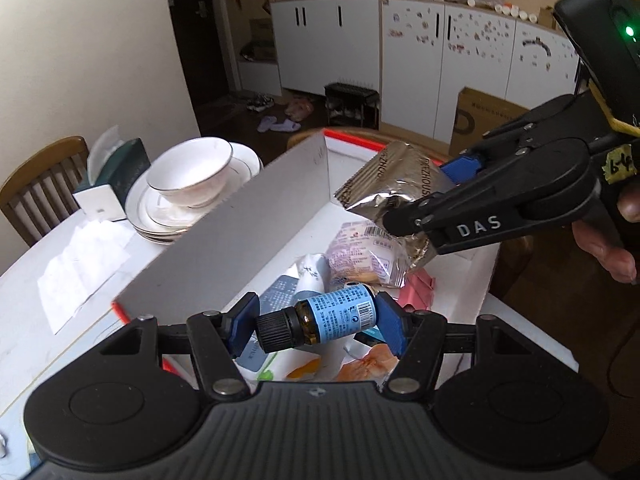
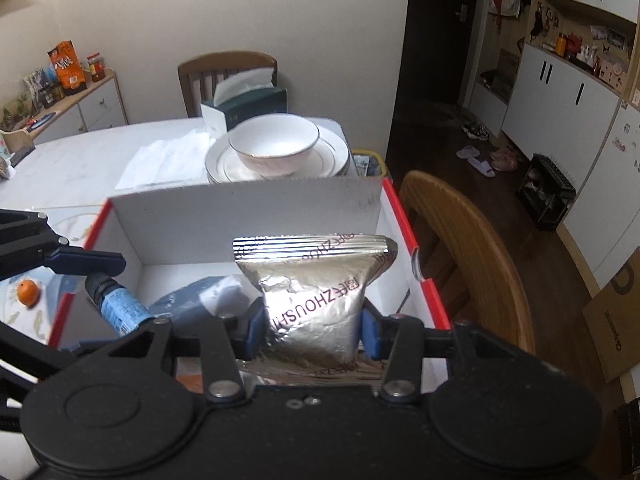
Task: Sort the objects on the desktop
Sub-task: 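Carry the bottle and foil packet into the red box and release both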
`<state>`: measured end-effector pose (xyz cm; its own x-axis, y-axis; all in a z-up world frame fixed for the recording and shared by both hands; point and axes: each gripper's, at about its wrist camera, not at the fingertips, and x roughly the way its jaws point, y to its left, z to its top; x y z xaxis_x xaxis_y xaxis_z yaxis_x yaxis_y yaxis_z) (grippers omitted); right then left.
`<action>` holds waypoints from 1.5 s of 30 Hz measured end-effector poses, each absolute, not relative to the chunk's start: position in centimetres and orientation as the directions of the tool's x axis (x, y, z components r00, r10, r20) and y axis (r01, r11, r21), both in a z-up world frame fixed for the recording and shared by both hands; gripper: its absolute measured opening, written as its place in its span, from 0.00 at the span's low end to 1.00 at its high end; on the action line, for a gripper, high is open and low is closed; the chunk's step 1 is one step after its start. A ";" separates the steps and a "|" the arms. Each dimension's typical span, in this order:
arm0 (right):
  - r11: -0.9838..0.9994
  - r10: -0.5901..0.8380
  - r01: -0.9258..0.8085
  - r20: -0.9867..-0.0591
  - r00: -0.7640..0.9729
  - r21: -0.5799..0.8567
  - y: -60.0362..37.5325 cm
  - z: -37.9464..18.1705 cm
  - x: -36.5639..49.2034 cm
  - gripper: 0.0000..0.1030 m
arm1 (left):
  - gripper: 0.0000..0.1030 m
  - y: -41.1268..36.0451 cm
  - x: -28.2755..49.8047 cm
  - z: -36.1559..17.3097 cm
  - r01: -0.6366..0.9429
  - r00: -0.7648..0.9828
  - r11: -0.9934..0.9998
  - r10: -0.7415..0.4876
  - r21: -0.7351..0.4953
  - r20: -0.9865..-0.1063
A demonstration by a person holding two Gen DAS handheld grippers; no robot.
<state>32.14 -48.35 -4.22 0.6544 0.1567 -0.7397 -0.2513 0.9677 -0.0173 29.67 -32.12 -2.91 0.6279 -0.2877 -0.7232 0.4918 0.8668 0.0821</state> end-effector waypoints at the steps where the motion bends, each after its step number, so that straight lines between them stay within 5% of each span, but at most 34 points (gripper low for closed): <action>1: 0.967 0.158 -0.254 -0.744 0.649 -0.016 -48.4 -4.5 32.3 0.45 | 0.60 -32.3 29.9 -3.2 0.494 0.622 0.865 -0.285 0.083 -0.729; 30: 0.959 0.187 -0.282 -0.784 0.591 0.017 -48.9 -7.8 31.6 0.46 | 0.61 -33.3 32.4 -7.4 0.505 0.534 0.859 -0.233 0.086 -0.813; 45: 0.955 0.209 -0.296 -0.785 0.583 0.035 -49.2 -7.5 30.2 0.55 | 0.63 -31.8 31.1 -6.5 0.457 0.563 0.889 -0.253 0.041 -0.787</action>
